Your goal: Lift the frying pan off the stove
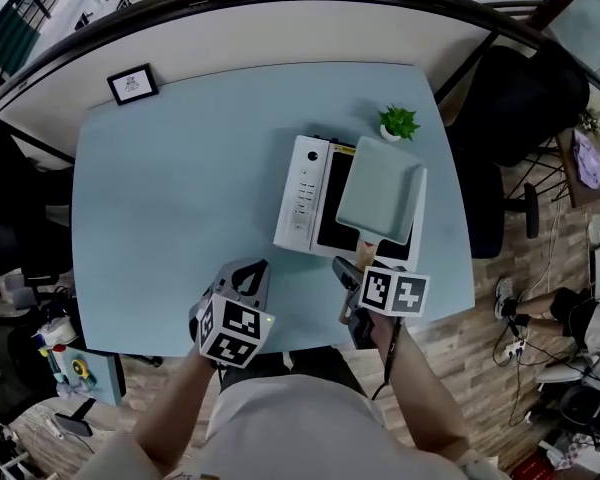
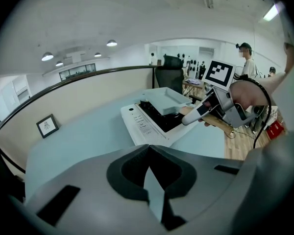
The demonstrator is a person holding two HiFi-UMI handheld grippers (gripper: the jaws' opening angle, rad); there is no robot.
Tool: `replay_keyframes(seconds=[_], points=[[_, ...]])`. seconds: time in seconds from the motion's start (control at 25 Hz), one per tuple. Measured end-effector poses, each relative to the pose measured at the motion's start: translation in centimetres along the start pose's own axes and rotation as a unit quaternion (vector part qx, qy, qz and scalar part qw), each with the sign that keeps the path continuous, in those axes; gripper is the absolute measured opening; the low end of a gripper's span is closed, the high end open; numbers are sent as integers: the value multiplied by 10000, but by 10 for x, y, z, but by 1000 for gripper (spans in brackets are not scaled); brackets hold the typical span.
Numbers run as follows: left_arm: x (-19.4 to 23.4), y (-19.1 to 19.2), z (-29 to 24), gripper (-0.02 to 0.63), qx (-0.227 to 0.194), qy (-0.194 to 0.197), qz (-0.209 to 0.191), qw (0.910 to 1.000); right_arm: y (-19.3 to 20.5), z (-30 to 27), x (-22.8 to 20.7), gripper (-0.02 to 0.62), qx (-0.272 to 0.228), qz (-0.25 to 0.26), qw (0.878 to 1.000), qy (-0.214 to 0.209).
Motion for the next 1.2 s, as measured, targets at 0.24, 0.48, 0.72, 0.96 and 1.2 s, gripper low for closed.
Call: replay_keyframes(seconds=[0.24, 0.48, 0.72, 0.96, 1.2], points=[[7, 6, 6, 3, 32, -35, 11, 10000, 1, -1, 3, 241, -71, -91, 9998, 161], [14, 0, 17, 3, -118, -94, -31, 9999, 6, 16, -6, 144, -32, 150, 9990, 430], [15, -7, 30, 3, -269, -184, -46, 9995, 8, 37, 13, 140, -109, 750, 9965, 362], [25, -24, 54, 3, -723, -281, 208, 9968, -11, 77, 42, 140, -619, 990, 9931, 94], [41, -61, 92, 3, -1429, -636, 150, 9876, -36, 126, 75, 140, -1265, 1334, 9829, -90]])
Point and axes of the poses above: the fingertips, and each gripper's own axes: z backward along the fingers, x to its left, y out of its underside, the point moved 8 cm from there along z, backward along the fingers
